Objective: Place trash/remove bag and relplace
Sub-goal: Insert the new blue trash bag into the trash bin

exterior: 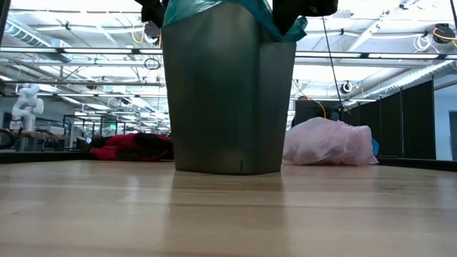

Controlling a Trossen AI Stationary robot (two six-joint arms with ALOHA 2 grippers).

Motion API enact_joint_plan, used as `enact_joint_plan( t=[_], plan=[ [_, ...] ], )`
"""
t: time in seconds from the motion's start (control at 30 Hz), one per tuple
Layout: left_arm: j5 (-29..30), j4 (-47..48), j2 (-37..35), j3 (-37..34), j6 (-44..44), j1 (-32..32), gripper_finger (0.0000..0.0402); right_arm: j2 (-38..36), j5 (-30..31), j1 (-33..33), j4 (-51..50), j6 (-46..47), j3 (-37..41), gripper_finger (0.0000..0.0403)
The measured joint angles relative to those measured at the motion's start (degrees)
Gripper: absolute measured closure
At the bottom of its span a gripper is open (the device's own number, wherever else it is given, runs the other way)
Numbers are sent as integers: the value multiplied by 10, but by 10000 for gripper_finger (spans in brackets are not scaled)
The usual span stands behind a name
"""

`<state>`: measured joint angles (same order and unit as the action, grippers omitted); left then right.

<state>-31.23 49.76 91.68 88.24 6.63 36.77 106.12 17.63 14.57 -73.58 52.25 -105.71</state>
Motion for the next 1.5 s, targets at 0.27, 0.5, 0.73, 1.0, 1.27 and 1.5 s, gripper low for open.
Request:
enact_joint_plan(
  t=[0.27,0.5,0.73,1.0,1.27,1.5],
  plan=[
    [1,48,0,78,13,6,204,0,0,0,1,-5,0,403],
    [15,229,-16,183,53,3,279,0,-1,0,1,-10,0,403],
    [-22,266,-91,144,64,-33,393,0,-14,0,1,-25,0,403],
    [-69,215,-86,25,58,-59,400,0,-15,-1,2,-45,0,403],
    [-81,208,-75,-8,57,-107,401,0,-15,-3,5,-50,0,403],
    [-54,265,-86,-8,43,-127,401,0,-15,-2,5,-50,0,403]
  ],
)
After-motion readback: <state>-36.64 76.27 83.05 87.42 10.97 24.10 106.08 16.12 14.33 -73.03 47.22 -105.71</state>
